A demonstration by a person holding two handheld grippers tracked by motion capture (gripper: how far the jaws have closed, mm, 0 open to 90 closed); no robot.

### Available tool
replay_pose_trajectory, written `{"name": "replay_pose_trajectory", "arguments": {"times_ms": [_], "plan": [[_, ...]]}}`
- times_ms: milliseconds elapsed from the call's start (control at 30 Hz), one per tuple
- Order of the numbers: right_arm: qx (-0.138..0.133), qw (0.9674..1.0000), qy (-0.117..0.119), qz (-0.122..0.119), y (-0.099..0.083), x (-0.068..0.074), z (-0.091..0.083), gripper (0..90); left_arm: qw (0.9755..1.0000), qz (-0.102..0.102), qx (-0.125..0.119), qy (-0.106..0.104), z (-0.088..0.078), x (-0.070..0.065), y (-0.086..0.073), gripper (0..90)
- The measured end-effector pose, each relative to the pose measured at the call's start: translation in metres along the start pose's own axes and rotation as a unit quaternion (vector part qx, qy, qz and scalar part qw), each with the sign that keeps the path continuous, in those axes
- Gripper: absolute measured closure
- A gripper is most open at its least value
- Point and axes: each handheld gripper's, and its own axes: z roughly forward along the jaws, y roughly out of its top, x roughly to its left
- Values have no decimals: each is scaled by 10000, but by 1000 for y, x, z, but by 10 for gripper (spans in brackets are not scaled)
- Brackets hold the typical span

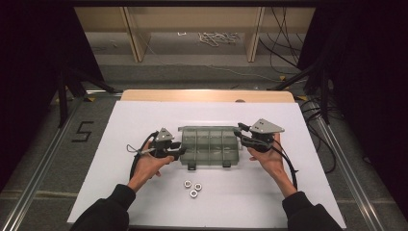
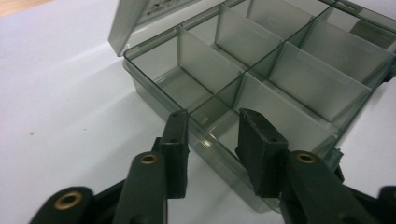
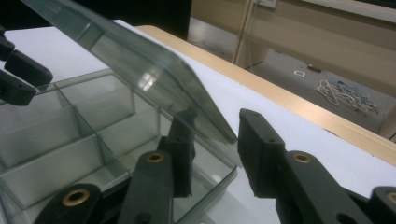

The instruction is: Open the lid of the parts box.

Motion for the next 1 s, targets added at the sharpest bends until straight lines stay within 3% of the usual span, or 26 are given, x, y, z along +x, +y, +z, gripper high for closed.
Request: {"name": "replay_pose_trajectory", "arguments": {"times_ms": [67,167,200,533,567,633,667,833,900,1000], "plan": [[9,10000,-40,49,1,0,0,694,9999,-94,11,42,0,-2,0,644],[56,9999,-58,62,1,0,0,718,10000,-69,22,36,-1,0,0,657],[-1,9998,-141,165,2,-1,1,743,9999,-134,6,48,-1,-1,-1,659],[46,9985,-373,410,7,-7,8,807,9999,-94,-15,40,-1,-2,-2,666],[79,9978,-374,542,7,-6,9,811,10000,-77,-15,44,-1,-2,-1,666],[3,9977,-465,502,8,-8,10,814,10000,-35,-15,66,-1,-3,-1,667],[74,9969,-443,652,9,-8,12,823,10000,-21,0,96,-1,-4,-1,666],[5,9955,-634,705,10,-10,17,831,9997,115,-68,188,0,-5,-2,666],[56,9946,-578,858,12,-11,19,835,9998,85,-80,166,0,-5,-2,667],[79,9942,-678,826,14,-12,21,839,9998,25,-97,167,0,-5,-2,667]]}}
